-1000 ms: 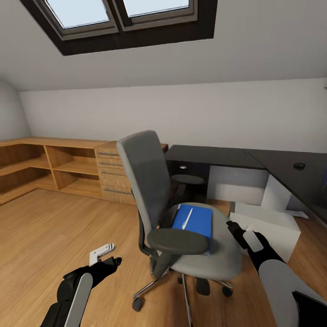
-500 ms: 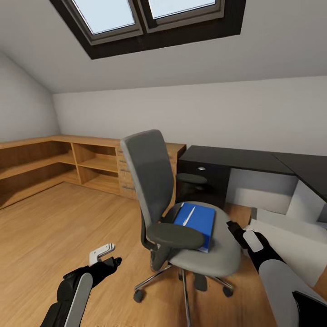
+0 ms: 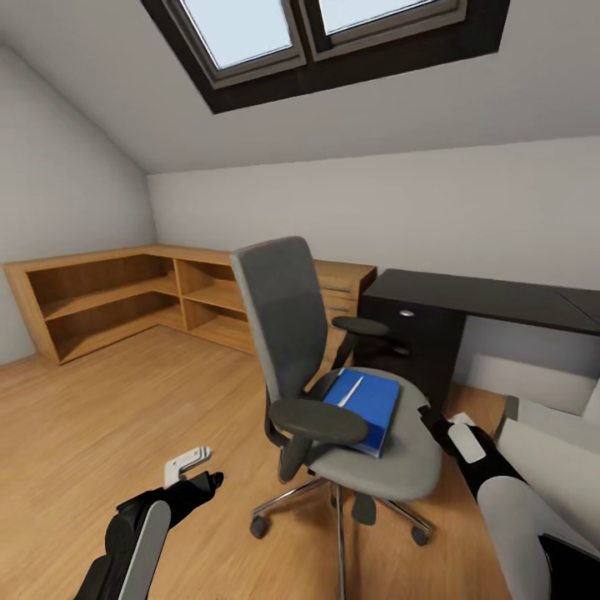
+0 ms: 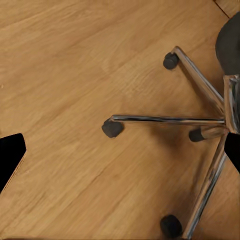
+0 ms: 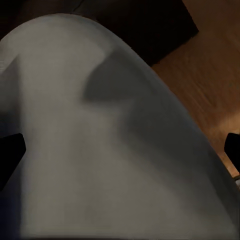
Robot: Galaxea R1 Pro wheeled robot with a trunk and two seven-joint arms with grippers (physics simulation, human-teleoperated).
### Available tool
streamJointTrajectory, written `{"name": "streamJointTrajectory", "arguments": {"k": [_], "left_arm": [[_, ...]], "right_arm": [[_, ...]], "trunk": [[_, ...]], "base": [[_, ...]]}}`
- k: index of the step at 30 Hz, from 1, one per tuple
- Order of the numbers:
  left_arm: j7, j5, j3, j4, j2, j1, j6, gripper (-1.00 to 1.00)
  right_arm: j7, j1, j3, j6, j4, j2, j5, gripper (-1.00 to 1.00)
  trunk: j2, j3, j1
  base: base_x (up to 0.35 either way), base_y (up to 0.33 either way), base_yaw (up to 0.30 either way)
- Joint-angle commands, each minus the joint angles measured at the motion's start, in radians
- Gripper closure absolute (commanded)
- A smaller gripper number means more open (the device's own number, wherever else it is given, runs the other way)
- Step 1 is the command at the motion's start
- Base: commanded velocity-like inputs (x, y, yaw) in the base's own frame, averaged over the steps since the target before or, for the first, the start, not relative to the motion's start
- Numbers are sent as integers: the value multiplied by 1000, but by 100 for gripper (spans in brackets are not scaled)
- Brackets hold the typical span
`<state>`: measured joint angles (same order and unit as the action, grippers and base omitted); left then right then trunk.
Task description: In the bedroom, organize the workspace by keeping the computer under the desk, ensuring the monitor is on the desk, placing the keyboard on the desk next to the monitor, placing the mouse on the desk next to the keyboard, moving the folder from the swivel chair onto the desk next to the mouse, stacking the notebook on top of the folder with the pen on top of the notebook, and positioning the swivel chair next to the desk.
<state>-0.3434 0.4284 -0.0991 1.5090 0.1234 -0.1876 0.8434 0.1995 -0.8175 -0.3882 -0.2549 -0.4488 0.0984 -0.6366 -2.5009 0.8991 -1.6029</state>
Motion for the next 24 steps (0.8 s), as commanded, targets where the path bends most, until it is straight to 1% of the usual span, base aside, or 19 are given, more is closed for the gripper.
{"name": "streamJointTrajectory", "arguments": {"k": [1, 24], "left_arm": [[-8, 10, -1, 0, 1, -1, 3, -100], [-8, 9, 2, -10, 4, -1, 3, -100]], "right_arm": [[1, 0, 0, -1, -2, -9, -34, -100], [1, 0, 0, 0, -4, -10, -34, -100]], "trunk": [[0, 1, 0], [0, 1, 0]], "base": [[0, 0, 274], [0, 0, 274]]}}
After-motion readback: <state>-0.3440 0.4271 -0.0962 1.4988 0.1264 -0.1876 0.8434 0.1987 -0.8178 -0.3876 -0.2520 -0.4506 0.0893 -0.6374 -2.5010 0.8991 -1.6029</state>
